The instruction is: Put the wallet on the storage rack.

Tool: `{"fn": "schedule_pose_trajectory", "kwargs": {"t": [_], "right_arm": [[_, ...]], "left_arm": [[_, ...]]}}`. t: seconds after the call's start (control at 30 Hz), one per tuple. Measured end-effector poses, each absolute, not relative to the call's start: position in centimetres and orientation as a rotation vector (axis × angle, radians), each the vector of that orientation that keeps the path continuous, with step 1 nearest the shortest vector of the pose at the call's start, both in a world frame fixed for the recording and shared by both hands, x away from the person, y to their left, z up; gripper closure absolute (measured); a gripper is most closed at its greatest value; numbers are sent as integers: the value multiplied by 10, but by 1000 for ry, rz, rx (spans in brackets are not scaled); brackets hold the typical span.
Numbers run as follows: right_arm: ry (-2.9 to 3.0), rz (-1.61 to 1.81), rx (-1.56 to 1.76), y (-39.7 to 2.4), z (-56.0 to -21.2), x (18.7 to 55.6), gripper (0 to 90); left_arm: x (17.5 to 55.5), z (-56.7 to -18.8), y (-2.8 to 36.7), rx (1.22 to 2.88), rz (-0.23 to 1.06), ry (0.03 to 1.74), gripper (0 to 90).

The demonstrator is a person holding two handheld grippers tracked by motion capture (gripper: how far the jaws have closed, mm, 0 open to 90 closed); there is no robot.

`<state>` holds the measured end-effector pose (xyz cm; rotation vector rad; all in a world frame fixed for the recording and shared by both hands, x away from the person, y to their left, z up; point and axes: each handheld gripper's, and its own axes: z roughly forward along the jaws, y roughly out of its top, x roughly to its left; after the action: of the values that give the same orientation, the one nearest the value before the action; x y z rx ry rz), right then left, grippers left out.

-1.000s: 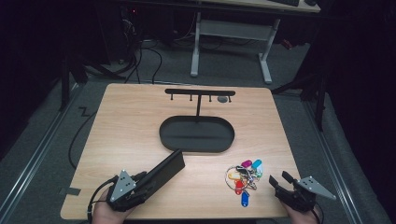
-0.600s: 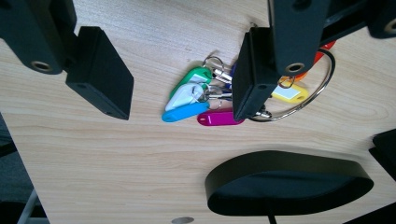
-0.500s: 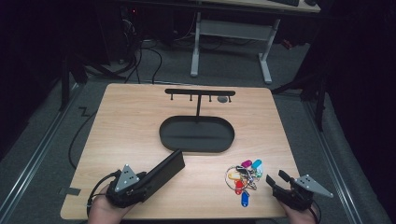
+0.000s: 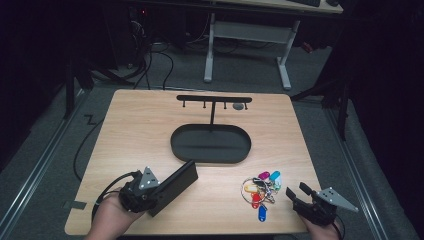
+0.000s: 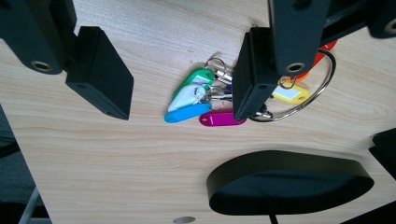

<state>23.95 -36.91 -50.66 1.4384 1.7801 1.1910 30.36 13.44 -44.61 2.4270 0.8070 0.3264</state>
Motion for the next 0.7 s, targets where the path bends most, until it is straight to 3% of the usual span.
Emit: {"fn": "schedule_pose_trajectory", "kwargs": {"t": [0.3, 0.7], "right_arm": [[1770, 1199, 1440, -371, -505, 238, 389], [1772, 1203, 1440, -369, -506, 238, 389]], "left_arm": [[307, -446, 129, 2469, 286, 775, 735], [307, -447, 130, 2458, 325, 736, 741]]}}
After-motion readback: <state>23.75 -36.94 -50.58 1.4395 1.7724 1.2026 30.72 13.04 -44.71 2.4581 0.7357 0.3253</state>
